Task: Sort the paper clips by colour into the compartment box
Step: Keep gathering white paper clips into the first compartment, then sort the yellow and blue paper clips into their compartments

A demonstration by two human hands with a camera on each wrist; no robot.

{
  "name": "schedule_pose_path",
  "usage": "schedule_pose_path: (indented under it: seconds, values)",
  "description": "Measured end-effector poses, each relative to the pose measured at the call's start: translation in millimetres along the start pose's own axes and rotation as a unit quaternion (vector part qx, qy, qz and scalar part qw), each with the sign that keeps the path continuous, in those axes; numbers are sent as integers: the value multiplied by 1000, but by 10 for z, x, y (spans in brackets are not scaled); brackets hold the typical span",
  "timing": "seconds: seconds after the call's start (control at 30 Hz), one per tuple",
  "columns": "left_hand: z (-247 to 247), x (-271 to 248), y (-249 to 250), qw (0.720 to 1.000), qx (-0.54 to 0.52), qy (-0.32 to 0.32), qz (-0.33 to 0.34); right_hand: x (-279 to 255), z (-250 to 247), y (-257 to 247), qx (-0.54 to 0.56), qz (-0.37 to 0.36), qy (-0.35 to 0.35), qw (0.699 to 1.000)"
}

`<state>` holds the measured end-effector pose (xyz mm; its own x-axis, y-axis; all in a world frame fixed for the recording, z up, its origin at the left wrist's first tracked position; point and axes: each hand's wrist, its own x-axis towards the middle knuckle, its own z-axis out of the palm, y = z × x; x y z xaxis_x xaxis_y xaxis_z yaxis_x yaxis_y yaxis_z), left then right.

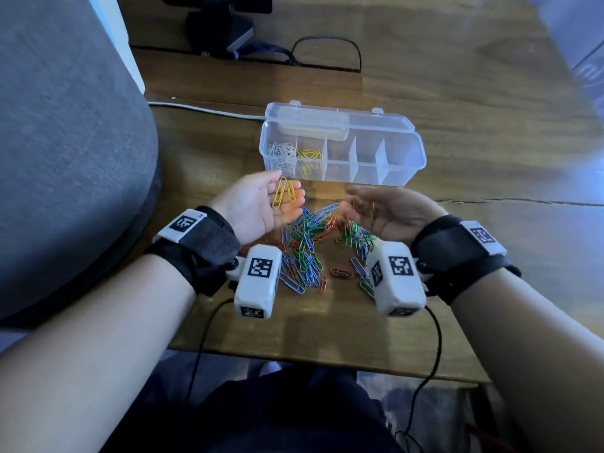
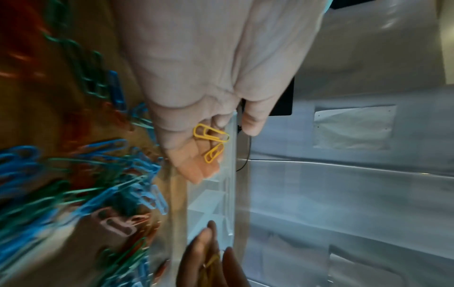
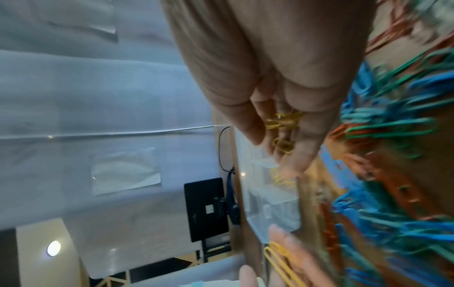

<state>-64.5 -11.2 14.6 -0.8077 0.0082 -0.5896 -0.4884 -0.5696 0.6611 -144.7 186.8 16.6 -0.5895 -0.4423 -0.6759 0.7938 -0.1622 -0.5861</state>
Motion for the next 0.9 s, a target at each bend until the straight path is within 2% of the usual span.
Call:
schedule_pose_path:
  seconds: [0.2,0.37,0.5,0.6,0.7,0.77,0.83,0.9]
  values:
    - [251,266,540,998,42,15,46,128,365,-474,37,-40,-36,998]
    - [422,500,701,991,118,59,37,345,626,-559,83,-33,-89,992]
    - [404,573,731,983,162,83,22,437,680,-548,85,-19,-62,994]
    - [342,572,720,982,167,72,43,380,665,-552,45,-46,-43,997]
    - [331,382,666,963,240,79,91,209,593,-540,-34,-86,-25,995]
    - [308,167,585,948,289,55,124,42,506,-515,-108,-115,-5,987]
    - [252,-89,486,924,360,11,129,-122,366,-450,-165,-144,12,976]
    - [135,-295,340,889,445,-17,103,-270,175,-353,-210,-175,43,961]
